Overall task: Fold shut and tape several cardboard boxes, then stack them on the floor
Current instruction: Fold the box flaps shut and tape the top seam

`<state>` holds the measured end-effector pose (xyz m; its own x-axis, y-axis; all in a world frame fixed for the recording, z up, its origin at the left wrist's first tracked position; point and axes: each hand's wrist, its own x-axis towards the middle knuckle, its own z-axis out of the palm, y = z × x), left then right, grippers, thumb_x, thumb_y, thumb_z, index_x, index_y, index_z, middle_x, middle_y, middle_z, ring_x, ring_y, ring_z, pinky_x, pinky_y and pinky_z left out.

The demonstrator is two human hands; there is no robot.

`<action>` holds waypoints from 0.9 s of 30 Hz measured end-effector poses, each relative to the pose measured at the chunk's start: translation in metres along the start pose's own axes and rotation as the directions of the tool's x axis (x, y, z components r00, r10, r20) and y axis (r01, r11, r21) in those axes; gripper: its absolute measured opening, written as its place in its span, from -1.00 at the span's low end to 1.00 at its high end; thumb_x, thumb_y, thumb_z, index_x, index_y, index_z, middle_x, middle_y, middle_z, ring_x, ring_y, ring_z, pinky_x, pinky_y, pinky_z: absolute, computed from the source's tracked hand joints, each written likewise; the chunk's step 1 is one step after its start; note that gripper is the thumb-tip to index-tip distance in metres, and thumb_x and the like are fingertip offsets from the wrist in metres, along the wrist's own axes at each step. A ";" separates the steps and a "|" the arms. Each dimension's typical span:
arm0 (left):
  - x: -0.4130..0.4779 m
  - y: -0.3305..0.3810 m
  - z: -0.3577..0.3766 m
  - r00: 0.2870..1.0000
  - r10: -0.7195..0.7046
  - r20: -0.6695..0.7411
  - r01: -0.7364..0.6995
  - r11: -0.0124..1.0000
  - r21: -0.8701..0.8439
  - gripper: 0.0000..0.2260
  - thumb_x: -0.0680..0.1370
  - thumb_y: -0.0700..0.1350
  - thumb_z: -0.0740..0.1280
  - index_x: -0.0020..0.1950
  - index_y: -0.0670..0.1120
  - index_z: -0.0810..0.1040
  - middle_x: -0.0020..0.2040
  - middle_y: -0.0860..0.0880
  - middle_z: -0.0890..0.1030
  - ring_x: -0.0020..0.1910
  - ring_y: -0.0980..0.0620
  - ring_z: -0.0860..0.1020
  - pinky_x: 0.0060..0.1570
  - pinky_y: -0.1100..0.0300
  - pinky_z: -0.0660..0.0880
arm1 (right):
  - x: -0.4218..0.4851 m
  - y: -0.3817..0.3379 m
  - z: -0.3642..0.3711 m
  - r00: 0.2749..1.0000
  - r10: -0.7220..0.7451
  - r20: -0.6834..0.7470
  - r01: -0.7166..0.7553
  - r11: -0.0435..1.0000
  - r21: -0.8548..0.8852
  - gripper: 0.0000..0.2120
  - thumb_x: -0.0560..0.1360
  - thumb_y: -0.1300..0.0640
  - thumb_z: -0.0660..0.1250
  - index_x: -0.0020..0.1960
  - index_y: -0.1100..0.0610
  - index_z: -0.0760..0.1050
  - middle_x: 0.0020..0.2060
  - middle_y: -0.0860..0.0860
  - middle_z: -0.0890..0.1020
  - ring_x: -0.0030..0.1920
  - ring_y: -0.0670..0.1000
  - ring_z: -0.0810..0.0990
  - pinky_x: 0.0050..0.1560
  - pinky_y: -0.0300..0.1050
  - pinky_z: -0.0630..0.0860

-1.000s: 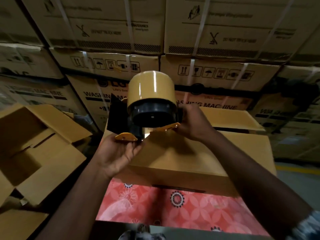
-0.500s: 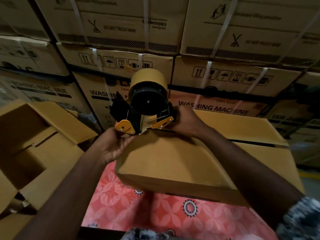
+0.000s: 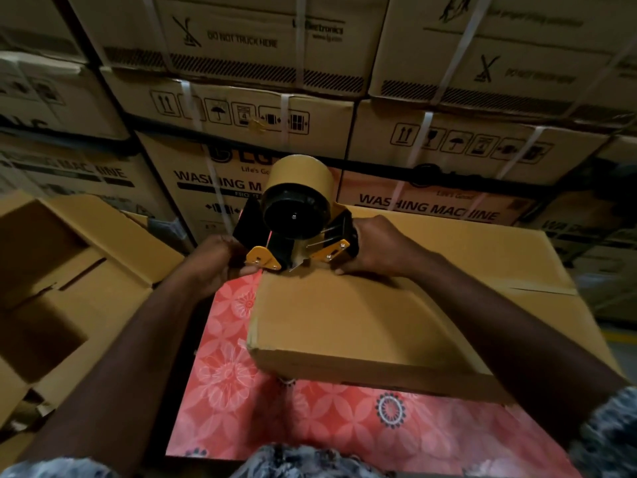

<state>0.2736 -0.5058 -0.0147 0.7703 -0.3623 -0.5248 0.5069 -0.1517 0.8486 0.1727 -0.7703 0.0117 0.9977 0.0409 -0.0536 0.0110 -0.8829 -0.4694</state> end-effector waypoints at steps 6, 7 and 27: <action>0.004 -0.002 -0.012 0.997 0.071 0.024 -0.074 0.987 0.143 -0.83 0.66 -0.30 0.21 0.03 -0.21 0.60 -0.09 -0.21 0.64 -0.17 -0.04 0.62 -0.33 0.25 0.61 | 0.000 0.004 0.006 1.000 0.009 -0.001 -0.009 1.000 -0.013 -0.43 0.27 -0.06 0.68 0.18 0.07 0.57 0.03 -0.07 0.68 -0.06 -0.19 0.53 -0.18 -0.51 0.35; 0.003 -0.004 -0.013 0.996 0.087 0.016 -0.089 0.984 0.157 -0.82 0.66 -0.31 0.22 0.01 -0.21 0.61 -0.09 -0.22 0.65 -0.17 -0.06 0.63 -0.33 0.25 0.61 | 0.000 0.004 0.006 1.000 0.011 0.000 -0.011 1.000 -0.020 -0.44 0.28 -0.07 0.67 0.17 0.07 0.57 0.02 -0.07 0.68 -0.07 -0.18 0.53 -0.18 -0.50 0.35; 0.000 -0.096 0.013 0.945 0.199 -0.258 -0.187 0.980 0.073 -0.78 0.63 -0.28 0.28 0.25 -0.09 0.53 0.14 -0.10 0.63 0.15 -0.15 0.61 0.03 0.04 0.56 | 0.001 0.013 0.015 0.999 0.035 0.032 -0.036 0.999 0.022 -0.49 0.31 -0.13 0.63 0.16 0.03 0.58 -0.02 -0.10 0.70 -0.01 -0.11 0.64 0.02 -0.09 0.61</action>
<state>0.2201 -0.5033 -0.0948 0.9290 -0.1358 -0.3442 0.3246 -0.1476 0.9343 0.1728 -0.7750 -0.0079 0.9949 0.0249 -0.0979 -0.0260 -0.8732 -0.4867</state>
